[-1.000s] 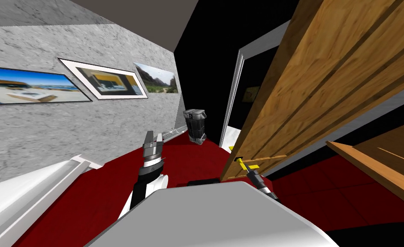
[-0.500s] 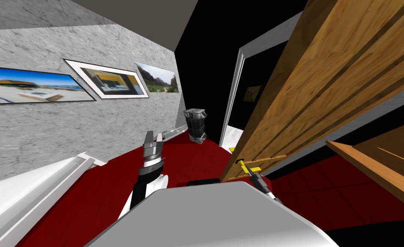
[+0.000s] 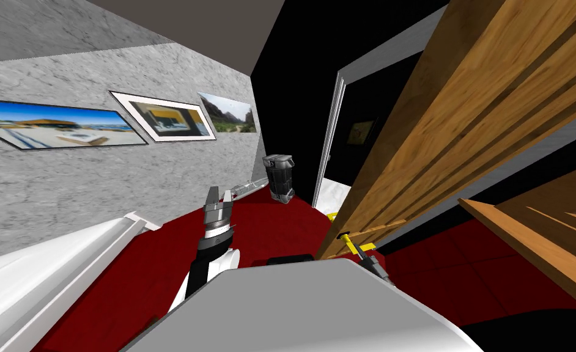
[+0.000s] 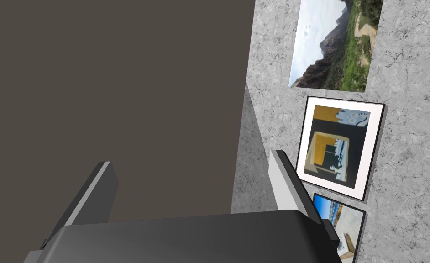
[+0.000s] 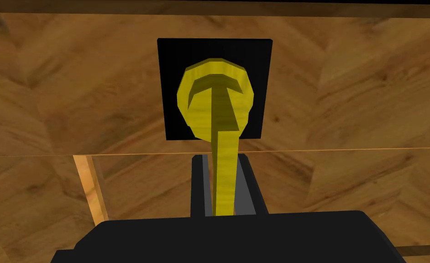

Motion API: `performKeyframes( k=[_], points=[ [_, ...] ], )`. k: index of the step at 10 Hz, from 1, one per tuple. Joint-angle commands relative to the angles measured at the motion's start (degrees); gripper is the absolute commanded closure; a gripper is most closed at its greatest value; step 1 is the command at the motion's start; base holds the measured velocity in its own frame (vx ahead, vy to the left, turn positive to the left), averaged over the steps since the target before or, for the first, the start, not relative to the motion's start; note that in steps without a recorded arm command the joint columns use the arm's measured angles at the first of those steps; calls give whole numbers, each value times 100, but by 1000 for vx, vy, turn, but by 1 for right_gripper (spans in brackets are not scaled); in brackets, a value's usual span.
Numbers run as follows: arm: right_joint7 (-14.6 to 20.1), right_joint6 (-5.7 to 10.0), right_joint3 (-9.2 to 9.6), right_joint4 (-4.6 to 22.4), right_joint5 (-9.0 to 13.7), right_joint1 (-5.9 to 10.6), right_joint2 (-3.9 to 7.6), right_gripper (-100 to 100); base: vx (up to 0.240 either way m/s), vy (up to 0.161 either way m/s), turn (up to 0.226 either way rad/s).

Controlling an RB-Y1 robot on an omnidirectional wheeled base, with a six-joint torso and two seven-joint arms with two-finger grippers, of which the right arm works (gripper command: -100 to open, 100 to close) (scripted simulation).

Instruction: Pull the door open

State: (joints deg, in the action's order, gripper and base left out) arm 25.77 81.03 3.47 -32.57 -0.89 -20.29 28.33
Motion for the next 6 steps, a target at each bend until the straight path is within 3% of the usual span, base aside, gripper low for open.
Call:
performKeyframes(
  k=[1, 3, 5, 6],
  points=[
    [-8, 286, 81, 286, -62, 181, -67, 100, -45, -33, 3],
    [-10, 386, 101, 477, -79, 154, -62, 100, -10, -13, 19],
    [-15, 625, 153, 590, -124, 84, -48, 100, -79, -106, 60],
    [-15, 625, 153, 590, -124, 84, -48, 100, -92, -81, 42]
  ],
)
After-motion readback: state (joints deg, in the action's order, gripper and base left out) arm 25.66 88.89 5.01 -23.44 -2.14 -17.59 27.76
